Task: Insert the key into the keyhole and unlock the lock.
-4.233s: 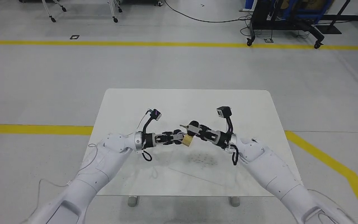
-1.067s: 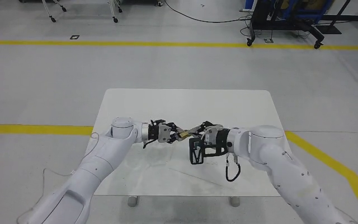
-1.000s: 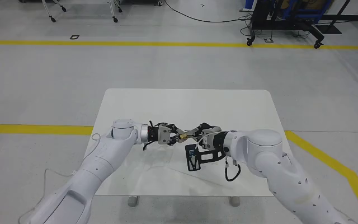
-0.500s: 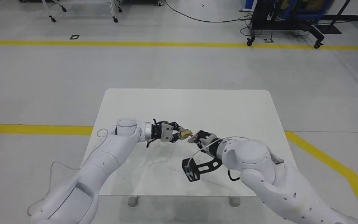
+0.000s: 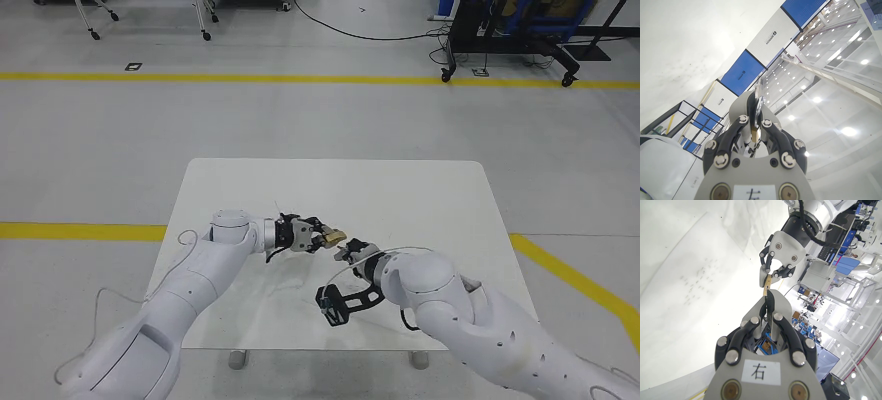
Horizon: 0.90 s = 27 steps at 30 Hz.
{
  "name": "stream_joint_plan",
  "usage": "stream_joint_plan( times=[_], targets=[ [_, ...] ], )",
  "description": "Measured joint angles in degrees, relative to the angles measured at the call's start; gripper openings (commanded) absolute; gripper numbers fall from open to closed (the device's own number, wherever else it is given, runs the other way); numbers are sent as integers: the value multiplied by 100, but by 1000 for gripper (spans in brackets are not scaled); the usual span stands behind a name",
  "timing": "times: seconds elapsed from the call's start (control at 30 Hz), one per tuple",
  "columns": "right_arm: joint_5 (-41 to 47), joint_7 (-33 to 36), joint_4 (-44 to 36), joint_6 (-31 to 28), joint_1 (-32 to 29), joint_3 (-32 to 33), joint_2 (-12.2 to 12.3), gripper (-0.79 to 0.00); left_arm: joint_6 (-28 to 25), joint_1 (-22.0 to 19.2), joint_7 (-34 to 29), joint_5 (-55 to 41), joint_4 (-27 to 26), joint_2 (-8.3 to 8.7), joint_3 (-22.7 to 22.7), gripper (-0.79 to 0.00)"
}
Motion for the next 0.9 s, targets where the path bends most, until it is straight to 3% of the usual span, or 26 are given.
stream_joint_plan(
  times=[0.17, 0.9],
  targets=[
    [428, 414, 41, 0, 196, -194, -38, -785, 14, 27, 71, 86, -41, -23, -13, -785],
    [443, 707, 502, 293, 534, -597, -125, -785, 57, 59, -39, 300, -19, -72, -168, -785]
  ],
)
